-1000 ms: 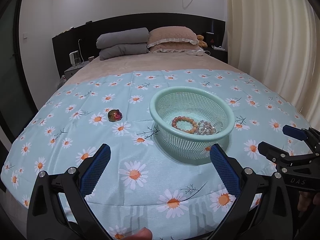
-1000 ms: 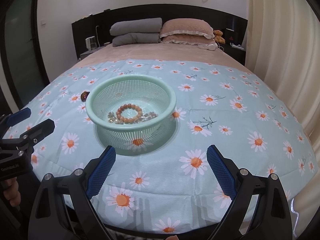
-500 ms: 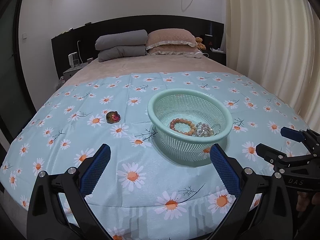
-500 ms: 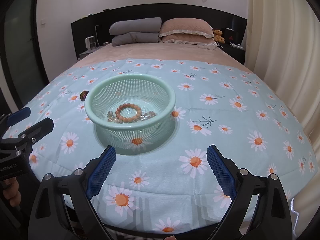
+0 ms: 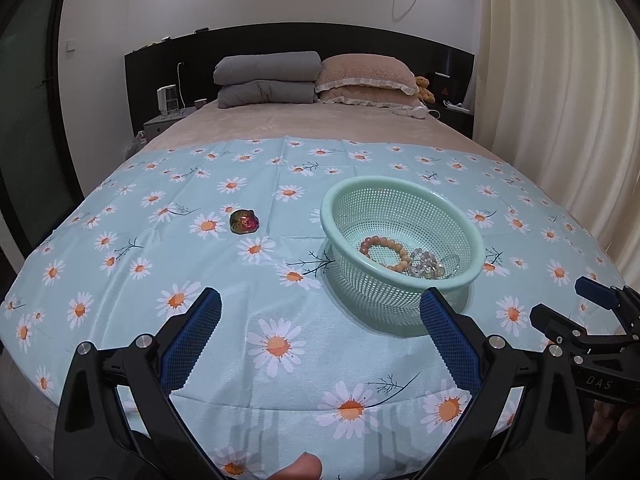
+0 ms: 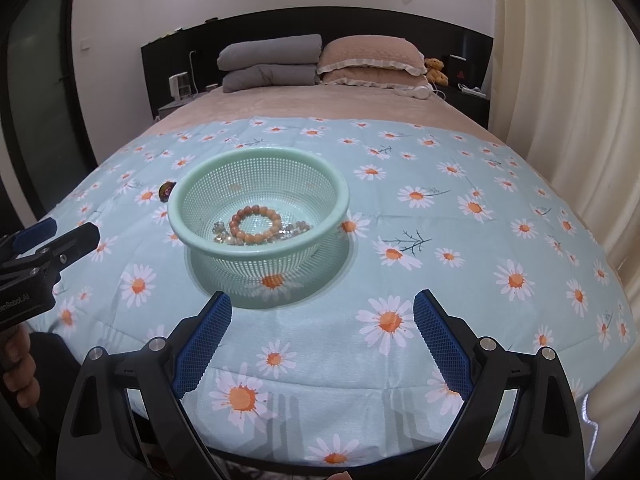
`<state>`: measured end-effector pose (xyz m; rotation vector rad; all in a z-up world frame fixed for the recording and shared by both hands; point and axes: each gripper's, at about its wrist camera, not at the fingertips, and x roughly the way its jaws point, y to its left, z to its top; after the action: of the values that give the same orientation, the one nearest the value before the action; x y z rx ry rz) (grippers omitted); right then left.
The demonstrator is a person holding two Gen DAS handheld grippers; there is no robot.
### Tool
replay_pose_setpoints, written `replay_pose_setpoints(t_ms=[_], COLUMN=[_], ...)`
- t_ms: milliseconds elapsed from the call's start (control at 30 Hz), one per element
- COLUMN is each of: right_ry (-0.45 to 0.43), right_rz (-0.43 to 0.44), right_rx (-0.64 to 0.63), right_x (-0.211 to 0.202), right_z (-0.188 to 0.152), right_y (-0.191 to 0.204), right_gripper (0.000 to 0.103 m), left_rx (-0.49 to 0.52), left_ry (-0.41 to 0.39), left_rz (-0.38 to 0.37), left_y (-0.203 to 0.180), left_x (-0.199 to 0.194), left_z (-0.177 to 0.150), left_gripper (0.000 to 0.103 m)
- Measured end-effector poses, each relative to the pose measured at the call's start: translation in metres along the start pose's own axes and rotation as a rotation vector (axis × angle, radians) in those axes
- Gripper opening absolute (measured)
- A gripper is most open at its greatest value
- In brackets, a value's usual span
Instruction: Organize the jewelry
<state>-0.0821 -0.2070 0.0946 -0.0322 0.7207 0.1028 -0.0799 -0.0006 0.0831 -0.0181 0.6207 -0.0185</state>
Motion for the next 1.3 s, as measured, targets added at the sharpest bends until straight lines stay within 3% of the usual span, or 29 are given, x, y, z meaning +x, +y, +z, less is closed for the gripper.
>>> replay_pose_setpoints(t_ms=[1300], right_ry=[0.012], right_rz=[-0.003], right_rx=[-0.003], right_x=[0.0025], right_z=[-0.0041], right_y=[0.0016], right_gripper=[0.088], left_rx=[0.056], left_ry=[-0.016], left_rz=[-0.009], left_y=[-0.0077], left_x=[-0.0028], left_z=[-0.0031], left_gripper=[0.097])
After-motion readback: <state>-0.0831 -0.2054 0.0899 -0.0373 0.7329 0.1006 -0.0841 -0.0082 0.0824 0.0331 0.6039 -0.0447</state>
